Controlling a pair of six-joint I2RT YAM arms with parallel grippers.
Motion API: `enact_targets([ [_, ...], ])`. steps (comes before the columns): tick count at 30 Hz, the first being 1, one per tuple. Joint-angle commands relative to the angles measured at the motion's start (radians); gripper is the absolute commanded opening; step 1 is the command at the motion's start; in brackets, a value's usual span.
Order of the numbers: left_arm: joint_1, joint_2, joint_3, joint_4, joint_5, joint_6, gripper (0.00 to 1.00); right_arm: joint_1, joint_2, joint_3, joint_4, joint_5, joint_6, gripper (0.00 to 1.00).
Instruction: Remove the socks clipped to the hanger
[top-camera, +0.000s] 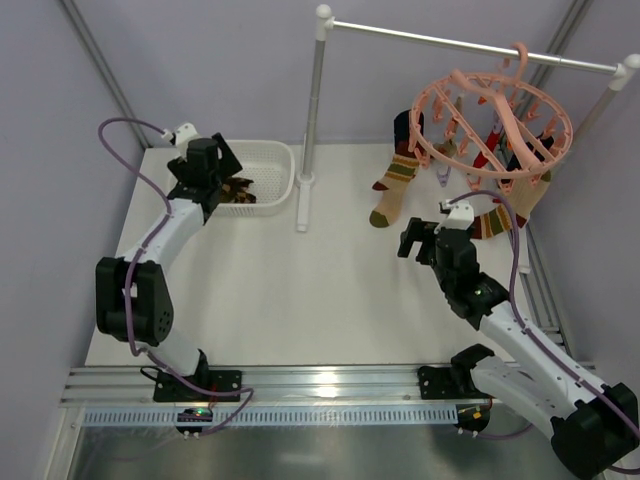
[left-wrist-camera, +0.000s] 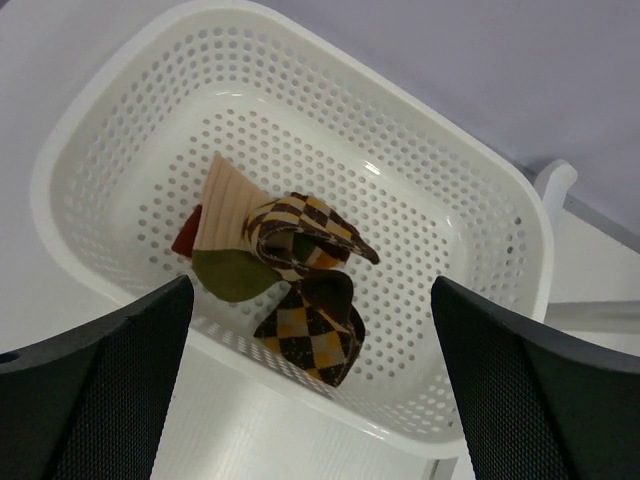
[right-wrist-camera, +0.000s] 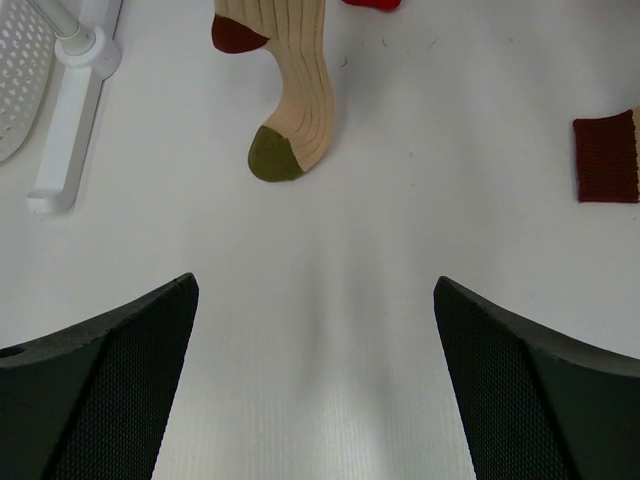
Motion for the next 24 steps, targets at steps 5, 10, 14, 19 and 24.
enact_targets([
  [5, -0.116, -0.115, -0.080, 0.200, 0.049, 0.014, 1.00, -0.010, -0.079, -0.001, 0.005, -0.020, 0.008, 1.00],
  [10, -0.243, -0.120, -0.091, 0.304, 0.105, 0.080, 0.99, -0.013, -0.134, 0.007, -0.018, -0.057, 0.014, 1.00],
  [14, -0.313, -0.074, -0.070, 0.392, 0.261, 0.125, 0.99, -0.016, -0.195, 0.028, -0.070, -0.087, 0.017, 1.00],
  [19, -0.322, 0.101, -0.001, 0.570, 0.596, 0.002, 1.00, -0.019, -0.278, 0.070, -0.132, -0.118, 0.016, 1.00],
  [24, -0.353, 0.286, 0.117, 0.818, 0.823, -0.059, 1.00, -0.017, -0.356, 0.119, -0.215, -0.111, 0.006, 1.00],
])
